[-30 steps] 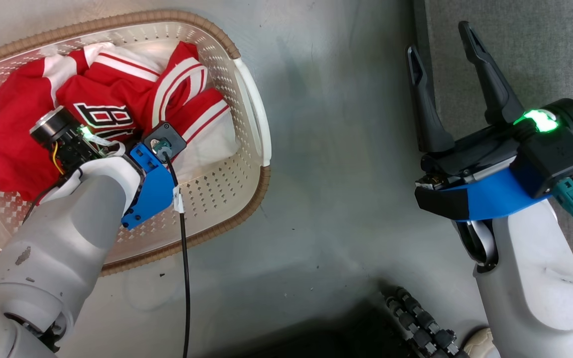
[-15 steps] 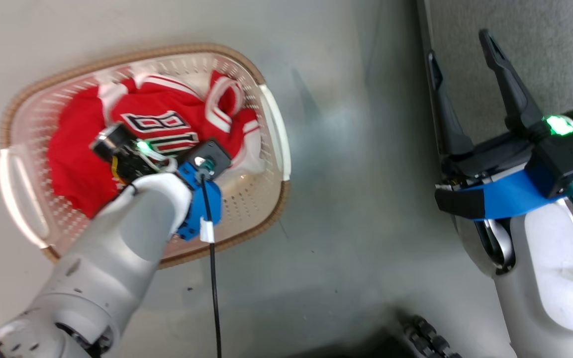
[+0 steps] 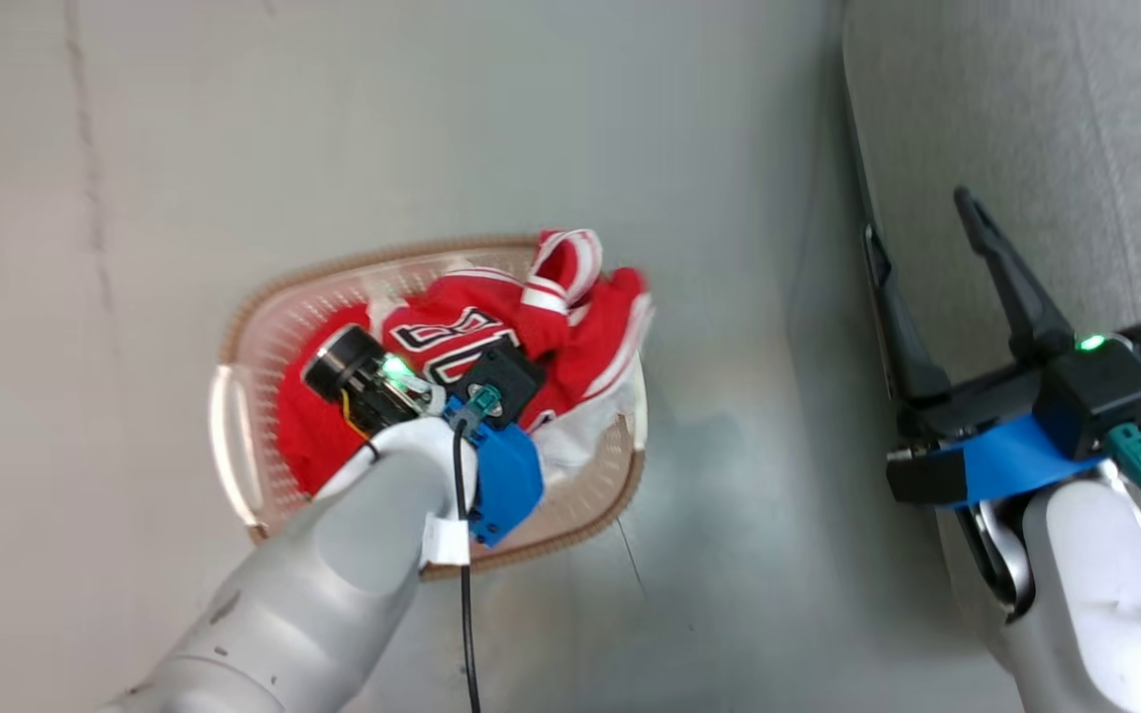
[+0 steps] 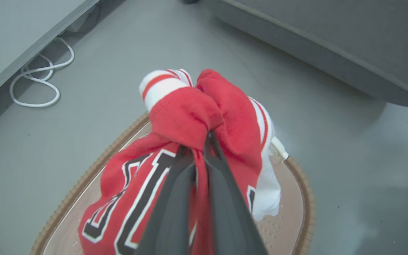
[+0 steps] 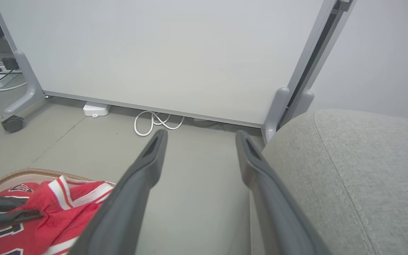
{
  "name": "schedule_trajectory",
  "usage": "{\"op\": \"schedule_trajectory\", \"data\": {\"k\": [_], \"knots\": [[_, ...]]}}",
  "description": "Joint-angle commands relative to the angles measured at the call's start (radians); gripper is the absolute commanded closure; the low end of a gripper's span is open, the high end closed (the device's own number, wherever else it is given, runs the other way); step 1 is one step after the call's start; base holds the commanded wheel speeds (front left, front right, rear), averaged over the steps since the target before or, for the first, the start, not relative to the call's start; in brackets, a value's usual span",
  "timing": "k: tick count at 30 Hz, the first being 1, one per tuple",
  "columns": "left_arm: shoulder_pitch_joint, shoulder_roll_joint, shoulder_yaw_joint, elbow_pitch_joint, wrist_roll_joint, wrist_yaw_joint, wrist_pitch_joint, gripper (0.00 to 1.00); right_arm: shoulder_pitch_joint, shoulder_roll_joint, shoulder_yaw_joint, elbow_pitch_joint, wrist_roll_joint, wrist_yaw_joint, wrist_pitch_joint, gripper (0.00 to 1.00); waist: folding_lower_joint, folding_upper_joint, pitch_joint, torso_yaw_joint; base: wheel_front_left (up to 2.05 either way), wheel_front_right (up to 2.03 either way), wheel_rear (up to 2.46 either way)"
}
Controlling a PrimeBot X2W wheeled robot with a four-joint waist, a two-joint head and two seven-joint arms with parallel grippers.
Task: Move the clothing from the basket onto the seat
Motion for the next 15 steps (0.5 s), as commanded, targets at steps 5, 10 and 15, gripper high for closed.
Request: {"op": "schedule_trajectory", "data": {"k": [5, 10, 15], "knots": [[0.072, 0.022, 0.079, -0.139, -0.014, 0.025, -0.005, 1.00, 0.068, -0.006, -0.016, 0.021, -0.001, 0.000, -0.003, 0.00, 0.0001, -0.0001, -0.172, 0.072, 0.00, 0.00, 0.00], [0.121, 0.043, 0.153, -0.265, 0.003, 0.038, -0.005, 1.00, 0.126, -0.002, -0.027, 0.036, 0.000, 0.000, -0.003, 0.00, 0.0001, -0.0001, -0.265, 0.092, 0.00, 0.00, 0.00], [0.156, 0.049, 0.227, -0.372, 0.020, 0.051, -0.005, 1.00, 0.173, 0.007, -0.036, 0.047, 0.001, 0.000, -0.003, 0.00, 0.0001, -0.0001, -0.342, 0.101, 0.00, 0.00, 0.00]]}}
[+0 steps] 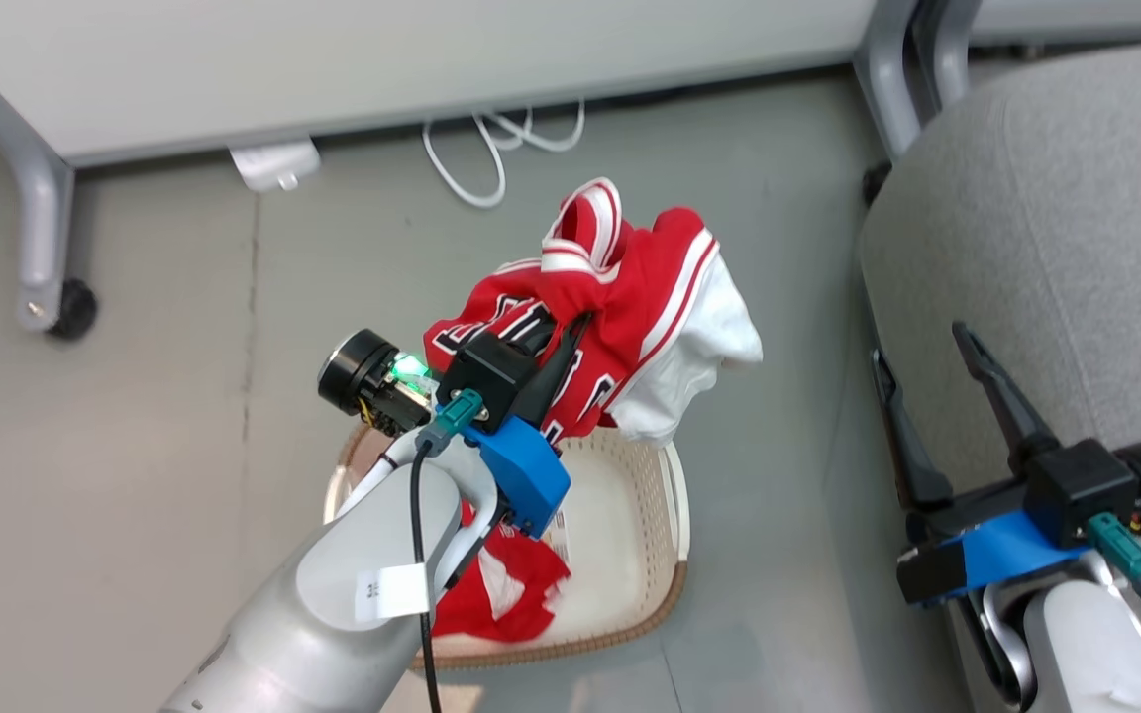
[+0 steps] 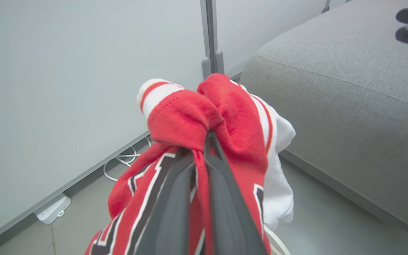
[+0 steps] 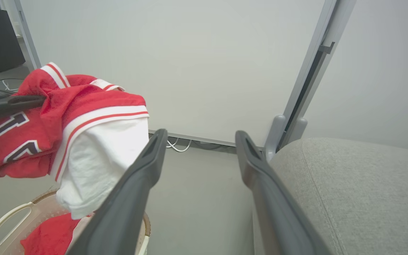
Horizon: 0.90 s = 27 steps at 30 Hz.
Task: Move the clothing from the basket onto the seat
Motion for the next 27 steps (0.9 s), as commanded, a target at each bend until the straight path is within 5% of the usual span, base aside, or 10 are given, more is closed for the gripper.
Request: {"op": "schedule_trajectory", "data": {"k": [1, 12, 27], "knots": [[0.012, -0.001, 0.015, -0.020, 0.008, 0.006, -0.005, 1.00, 0.022, 0.004, -0.004, 0.004, 0.002, 0.000, -0.003, 0.00, 0.0002, -0.0001, -0.056, 0.018, 0.00, 0.00, 0.00], [0.066, -0.016, 0.119, -0.166, 0.043, 0.003, -0.005, 1.00, 0.121, 0.020, -0.013, 0.024, -0.001, 0.000, -0.003, 0.00, 0.0002, -0.0001, -0.192, 0.038, 0.00, 0.00, 0.00], [0.107, -0.028, 0.139, -0.198, 0.075, -0.012, -0.005, 1.00, 0.150, 0.014, 0.029, 0.010, -0.001, 0.000, -0.003, 0.00, 0.0002, -0.0001, -0.253, 0.052, 0.00, 0.00, 0.00]]}}
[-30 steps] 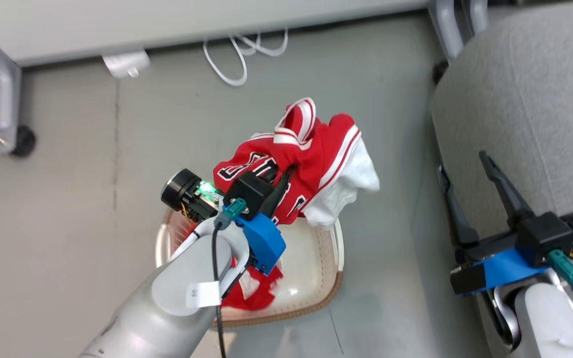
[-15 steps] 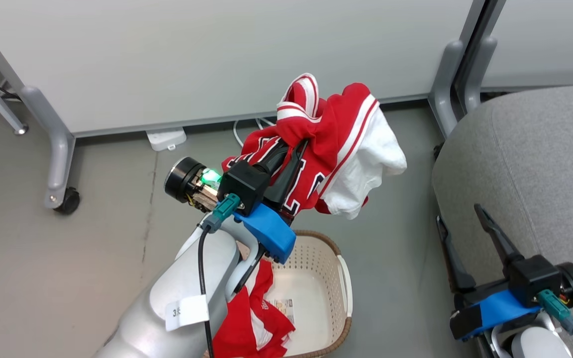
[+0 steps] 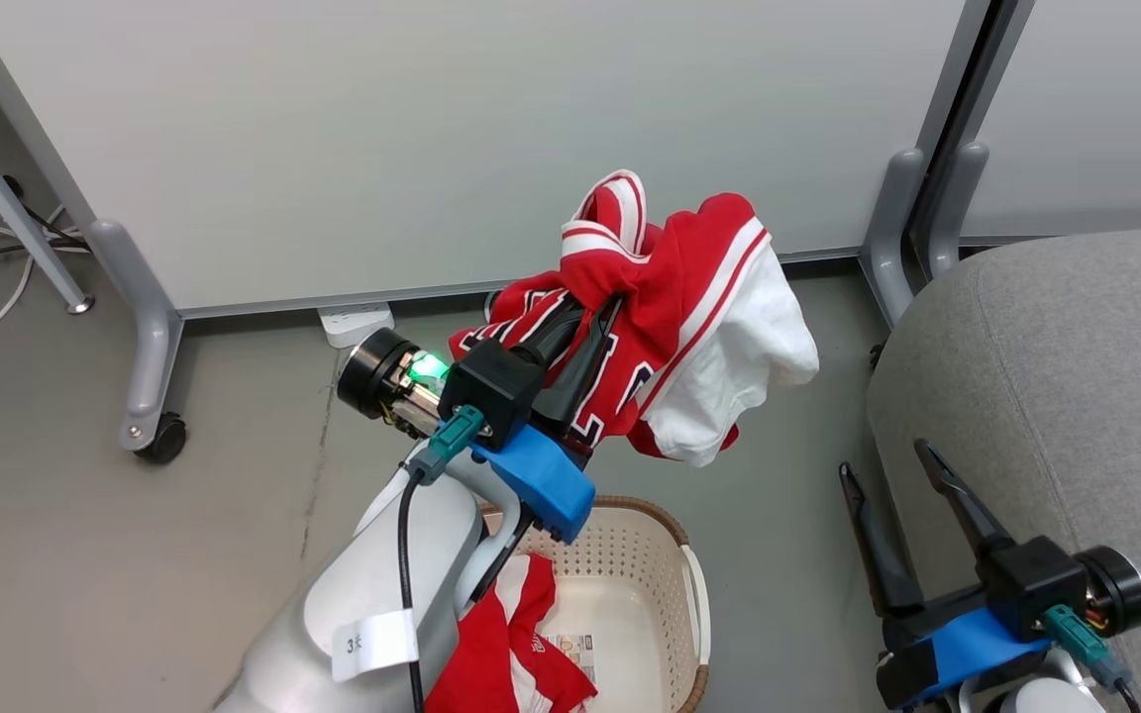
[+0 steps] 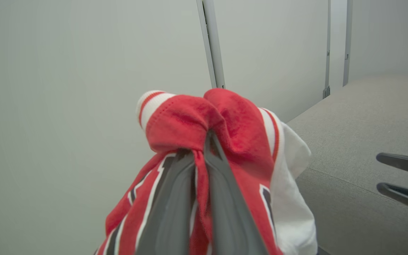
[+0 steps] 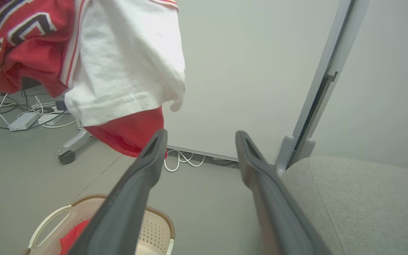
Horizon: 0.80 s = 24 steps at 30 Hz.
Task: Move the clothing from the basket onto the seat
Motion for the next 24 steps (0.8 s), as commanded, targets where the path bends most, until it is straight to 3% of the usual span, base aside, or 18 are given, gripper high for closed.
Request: {"op": "schedule_trajectory", "data": {"k": [1, 17, 24], "knots": [[0.013, -0.002, 0.003, -0.004, 0.007, -0.001, -0.005, 1.00, -0.018, -0.014, 0.011, -0.006, 0.001, 0.000, -0.003, 0.00, 0.0002, -0.0001, 0.002, 0.002, 0.00, 0.00, 0.00], [0.007, -0.023, -0.012, -0.022, 0.031, -0.015, -0.005, 1.00, -0.238, -0.161, 0.222, 0.043, 0.055, 0.000, -0.003, 0.00, 0.0002, -0.0001, 0.030, 0.029, 0.00, 0.00, 0.00], [-0.006, -0.032, -0.027, -0.025, 0.034, -0.019, -0.005, 1.00, -0.304, -0.177, 0.331, 0.061, 0.098, 0.000, -0.003, 0.00, 0.0002, -0.0001, 0.046, 0.045, 0.00, 0.00, 0.00]]}}
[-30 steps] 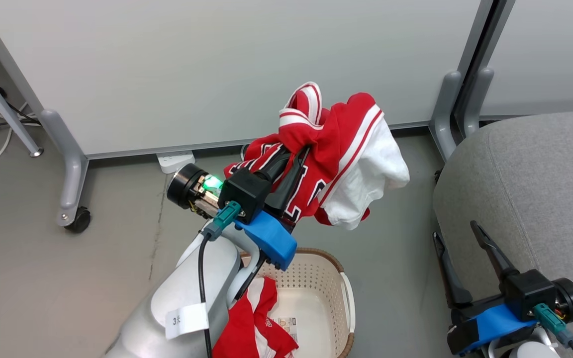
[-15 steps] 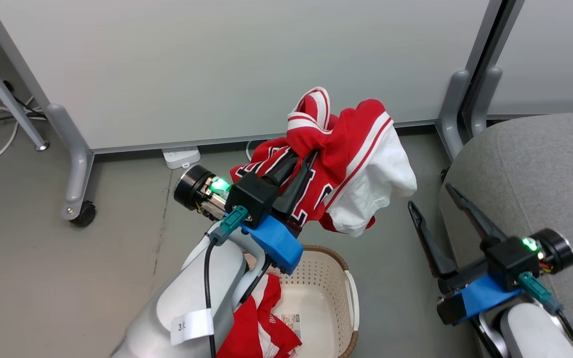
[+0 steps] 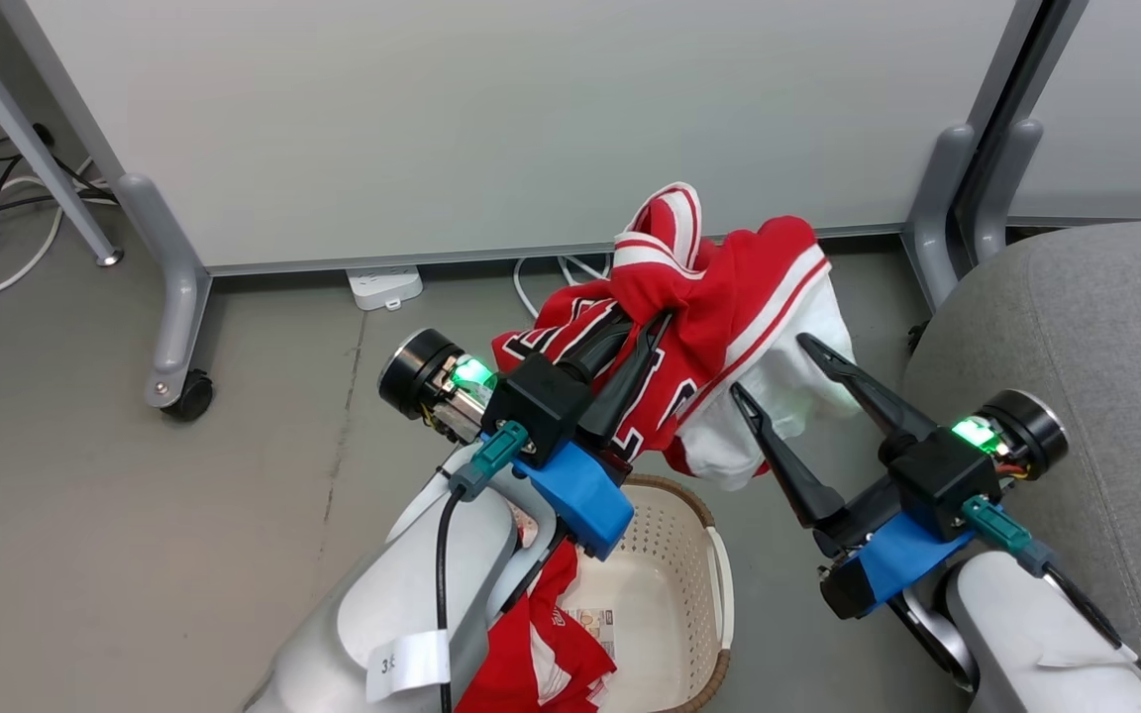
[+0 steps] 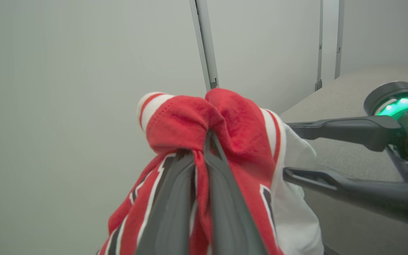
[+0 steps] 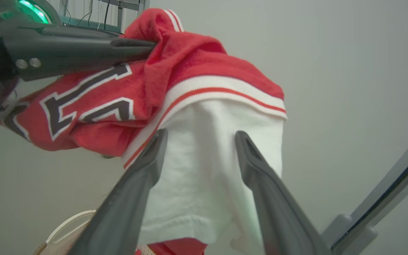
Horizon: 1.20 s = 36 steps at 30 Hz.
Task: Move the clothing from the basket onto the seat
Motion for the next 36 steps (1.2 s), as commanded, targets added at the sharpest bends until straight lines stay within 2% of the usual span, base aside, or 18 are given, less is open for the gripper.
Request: {"op": "schedule_trajectory", "data": {"k": [1, 14, 26, 27, 28, 36], "knots": [[-0.013, -0.002, -0.001, -0.004, 0.000, -0.002, -0.005, 1.00, -0.019, -0.001, 0.004, 0.003, 0.005, 0.000, -0.003, 0.00, 0.0000, -0.0001, 0.002, 0.002, 0.00, 0.00, 0.00], [-0.036, -0.007, -0.026, -0.011, -0.003, -0.007, -0.005, 1.00, -0.071, 0.037, 0.086, 0.030, 0.095, 0.000, -0.003, 0.00, 0.0000, -0.0001, 0.022, 0.021, 0.00, 0.00, 0.00], [-0.055, -0.007, -0.062, -0.031, -0.026, 0.006, -0.005, 1.00, -0.115, 0.084, 0.064, 0.064, 0.122, 0.000, -0.003, 0.00, 0.0000, -0.0001, 0.047, 0.029, 0.00, 0.00, 0.00], [-0.056, -0.007, -0.065, -0.031, -0.027, 0.007, -0.005, 1.00, -0.116, 0.088, 0.062, 0.067, 0.121, 0.000, -0.003, 0.16, 0.0000, -0.0001, 0.048, 0.029, 0.00, 0.00, 0.00], [-0.056, -0.007, -0.067, -0.030, -0.030, 0.008, -0.005, 1.00, -0.116, 0.092, 0.061, 0.069, 0.121, 0.000, -0.003, 1.00, 0.0000, -0.0001, 0.048, 0.029, 0.00, 0.00, 0.00], [-0.061, -0.008, -0.076, -0.024, -0.040, 0.014, -0.005, 1.00, -0.112, 0.097, 0.061, 0.075, 0.134, 0.000, -0.003, 1.00, 0.0000, -0.0001, 0.047, 0.028, 0.00, 0.00, 0.00]]}}
